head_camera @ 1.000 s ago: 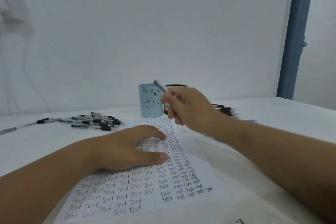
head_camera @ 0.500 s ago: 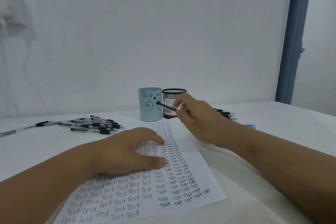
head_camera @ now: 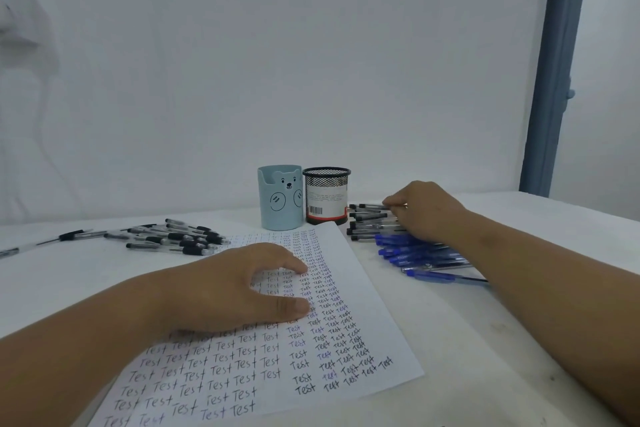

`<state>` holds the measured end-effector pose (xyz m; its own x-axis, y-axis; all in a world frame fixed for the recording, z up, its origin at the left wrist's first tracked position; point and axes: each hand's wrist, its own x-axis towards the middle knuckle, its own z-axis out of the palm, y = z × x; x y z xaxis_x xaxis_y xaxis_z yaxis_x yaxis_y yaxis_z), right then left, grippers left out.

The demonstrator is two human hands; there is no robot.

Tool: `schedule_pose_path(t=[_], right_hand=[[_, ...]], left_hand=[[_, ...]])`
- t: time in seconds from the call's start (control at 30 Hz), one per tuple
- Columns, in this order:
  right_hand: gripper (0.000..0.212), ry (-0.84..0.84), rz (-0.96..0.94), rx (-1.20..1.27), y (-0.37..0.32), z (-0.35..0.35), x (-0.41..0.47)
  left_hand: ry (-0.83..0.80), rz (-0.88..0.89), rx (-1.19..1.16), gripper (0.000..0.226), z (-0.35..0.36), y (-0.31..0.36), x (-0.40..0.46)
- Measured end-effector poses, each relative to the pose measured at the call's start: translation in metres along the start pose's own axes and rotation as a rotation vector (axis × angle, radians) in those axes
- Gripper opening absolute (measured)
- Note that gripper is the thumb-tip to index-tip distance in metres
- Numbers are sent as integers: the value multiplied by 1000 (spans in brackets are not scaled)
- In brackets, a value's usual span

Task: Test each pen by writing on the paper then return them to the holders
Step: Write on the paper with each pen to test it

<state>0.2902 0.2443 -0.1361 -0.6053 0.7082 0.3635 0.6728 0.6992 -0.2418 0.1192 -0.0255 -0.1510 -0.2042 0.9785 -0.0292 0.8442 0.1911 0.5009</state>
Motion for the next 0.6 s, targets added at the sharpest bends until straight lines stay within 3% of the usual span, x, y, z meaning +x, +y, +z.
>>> schedule_pose_path(t=[0.3, 0.5, 0.6], right_hand=[[44, -220, -47, 17, -2, 5, 8], [46, -149, -123, 50, -6, 1, 0], [42, -28, -213, 86, -25, -2, -8]], left_hand=[[-3, 13, -12, 64, 0, -2, 0], [12, 10, -17, 63, 1, 0, -2], [138, -15, -29, 51, -2, 1, -4]])
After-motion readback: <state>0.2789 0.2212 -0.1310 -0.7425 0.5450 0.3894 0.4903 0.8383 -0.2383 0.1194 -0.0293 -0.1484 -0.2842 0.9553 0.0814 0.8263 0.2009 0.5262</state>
